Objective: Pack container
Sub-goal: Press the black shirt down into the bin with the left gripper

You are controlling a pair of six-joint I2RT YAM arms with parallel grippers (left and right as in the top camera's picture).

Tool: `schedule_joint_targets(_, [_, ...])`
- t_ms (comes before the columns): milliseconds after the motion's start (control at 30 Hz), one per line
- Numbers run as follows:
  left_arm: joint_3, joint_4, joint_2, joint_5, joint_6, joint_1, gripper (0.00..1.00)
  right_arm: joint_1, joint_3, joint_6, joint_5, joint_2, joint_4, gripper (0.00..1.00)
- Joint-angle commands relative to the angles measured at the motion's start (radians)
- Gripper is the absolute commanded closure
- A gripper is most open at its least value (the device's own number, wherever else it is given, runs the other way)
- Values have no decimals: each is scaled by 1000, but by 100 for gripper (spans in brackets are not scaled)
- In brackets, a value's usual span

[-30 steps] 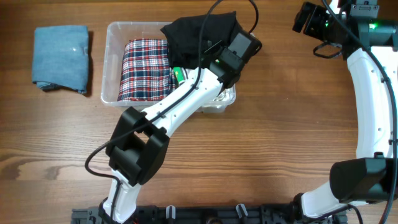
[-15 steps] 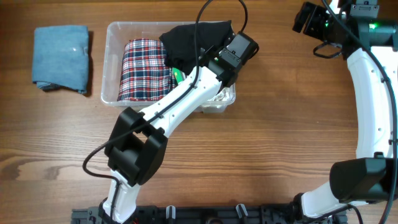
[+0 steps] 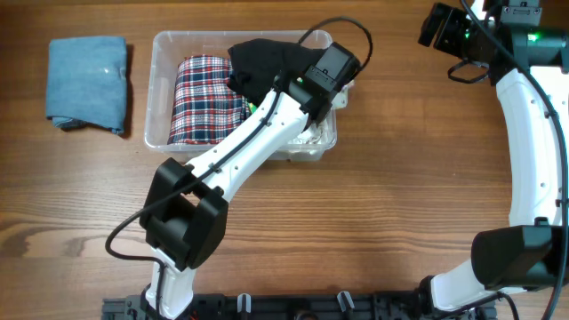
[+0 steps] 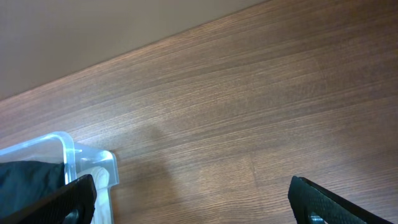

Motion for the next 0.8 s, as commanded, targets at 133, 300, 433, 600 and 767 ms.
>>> schedule_joint_targets(133, [7, -6, -28, 4, 223, 17, 96, 2, 8, 14, -8, -1, 2, 0])
schedule_joint_targets(300, [7, 103, -28, 4, 58, 17, 28, 2, 8, 14, -8, -1, 2, 0])
schedule_joint_targets(433, [7, 159, -30, -15, -28, 17, 0, 2, 8, 14, -8, -1, 2, 0])
schedule_joint_targets(600, [8, 213, -94, -19, -173, 19, 0, 2, 8, 14, -8, -1, 2, 0])
schedule_joint_targets(767, [7, 278, -225, 50, -743, 80, 0, 2, 8, 14, -8, -1, 2, 0])
